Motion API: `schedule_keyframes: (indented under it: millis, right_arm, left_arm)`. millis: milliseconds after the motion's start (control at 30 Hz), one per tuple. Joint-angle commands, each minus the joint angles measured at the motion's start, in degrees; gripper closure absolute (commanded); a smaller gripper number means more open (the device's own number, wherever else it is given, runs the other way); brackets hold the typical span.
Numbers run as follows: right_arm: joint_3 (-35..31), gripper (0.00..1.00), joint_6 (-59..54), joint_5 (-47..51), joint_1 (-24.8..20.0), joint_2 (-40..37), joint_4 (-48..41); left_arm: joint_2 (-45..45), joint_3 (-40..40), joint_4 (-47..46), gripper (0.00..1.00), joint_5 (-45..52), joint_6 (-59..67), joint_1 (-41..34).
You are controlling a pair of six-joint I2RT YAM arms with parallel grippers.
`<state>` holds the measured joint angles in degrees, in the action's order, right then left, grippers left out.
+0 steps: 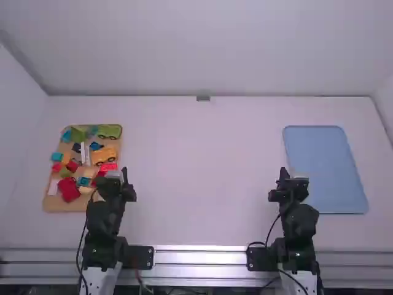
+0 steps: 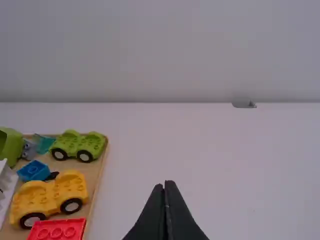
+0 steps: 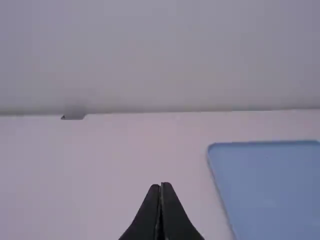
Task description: Assemble lego blocks to make yellow taxi
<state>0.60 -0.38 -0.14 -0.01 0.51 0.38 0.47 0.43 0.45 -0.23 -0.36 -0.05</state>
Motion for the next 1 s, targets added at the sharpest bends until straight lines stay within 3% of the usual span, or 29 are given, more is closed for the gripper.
schedule_keyframes:
  millis: [0,500,967]
  right_arm:
    - [0.0,1.0,0.0,0.0,0.0,0.0,0.0]
    - [5.71,0.92,-2.3,-2.14,1.25,6.32,-1.01]
    - [27.7,0.69,-10.41,-8.13,6.46,29.83,-6.41]
  left_arm:
    - [0.0,0.0,0.0,1.0,0.0,0.0,0.0]
    - [3.24,3.45,-1.12,0.92,-1.88,-0.75,-0.21]
    - [12.49,13.36,-5.13,0.69,-7.68,-3.2,-0.77]
